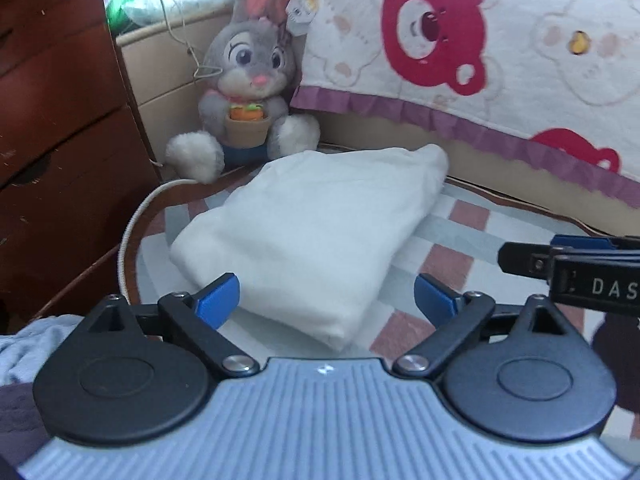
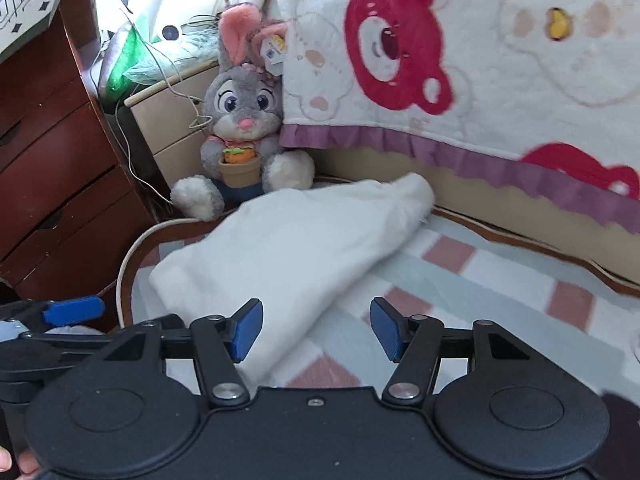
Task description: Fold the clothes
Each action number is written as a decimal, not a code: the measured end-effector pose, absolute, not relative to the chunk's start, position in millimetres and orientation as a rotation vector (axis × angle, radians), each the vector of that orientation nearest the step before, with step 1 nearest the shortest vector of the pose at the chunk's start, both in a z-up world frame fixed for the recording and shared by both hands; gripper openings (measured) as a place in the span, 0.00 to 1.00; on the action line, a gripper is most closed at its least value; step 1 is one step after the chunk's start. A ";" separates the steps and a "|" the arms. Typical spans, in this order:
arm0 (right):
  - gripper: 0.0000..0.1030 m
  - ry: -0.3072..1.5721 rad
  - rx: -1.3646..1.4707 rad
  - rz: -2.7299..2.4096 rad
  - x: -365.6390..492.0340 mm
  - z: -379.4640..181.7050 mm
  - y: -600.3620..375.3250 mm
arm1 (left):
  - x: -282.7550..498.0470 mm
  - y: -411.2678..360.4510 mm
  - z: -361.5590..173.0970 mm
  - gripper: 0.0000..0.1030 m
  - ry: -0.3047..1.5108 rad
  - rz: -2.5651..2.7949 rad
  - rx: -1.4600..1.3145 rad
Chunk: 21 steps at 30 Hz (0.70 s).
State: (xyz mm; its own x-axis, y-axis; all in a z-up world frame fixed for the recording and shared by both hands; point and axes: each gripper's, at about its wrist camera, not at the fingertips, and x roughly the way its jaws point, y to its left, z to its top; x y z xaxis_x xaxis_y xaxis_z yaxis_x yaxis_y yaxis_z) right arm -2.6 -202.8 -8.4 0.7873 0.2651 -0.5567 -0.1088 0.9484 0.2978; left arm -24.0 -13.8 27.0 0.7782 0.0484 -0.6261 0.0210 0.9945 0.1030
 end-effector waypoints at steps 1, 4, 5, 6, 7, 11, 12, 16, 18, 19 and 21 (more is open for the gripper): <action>0.65 0.643 0.255 0.187 -12.5 -5.1 -204.8 | -33.0 -15.0 31.5 0.95 0.683 0.011 0.108; 0.69 0.642 0.231 0.143 -42.4 7.4 -207.2 | -57.9 -13.6 42.1 1.00 0.699 -0.007 0.091; 0.71 0.634 0.227 0.145 -52.8 12.2 -207.9 | -65.3 -12.7 44.7 1.00 0.709 -0.011 0.086; 0.75 0.620 0.229 0.157 -64.1 17.5 -207.6 | -72.0 -12.6 47.0 1.00 0.716 -0.015 0.087; 0.79 0.605 0.231 0.173 -75.3 22.4 -206.8 | -78.7 -12.6 49.3 1.00 0.724 -0.019 0.087; 0.86 0.565 0.208 0.219 -111.6 36.3 -203.3 | -99.7 -12.2 55.1 1.00 0.741 -0.012 0.102; 0.87 0.562 0.192 0.220 -118.3 38.4 -201.4 | -103.1 -12.8 55.1 1.00 0.747 -0.008 0.114; 0.88 0.553 0.157 0.191 -137.1 41.9 -195.8 | -115.7 -14.4 54.6 1.00 0.762 0.005 0.161; 0.88 0.545 0.168 0.186 -144.1 42.7 -195.2 | -120.0 -15.3 54.5 1.00 0.765 0.003 0.180; 0.88 0.543 0.176 0.187 -147.5 43.2 -195.0 | -122.3 -16.5 54.9 1.00 0.759 -0.001 0.193; 0.88 0.543 0.187 0.200 -152.0 44.0 -194.9 | -125.4 -18.5 55.6 1.00 0.750 -0.009 0.214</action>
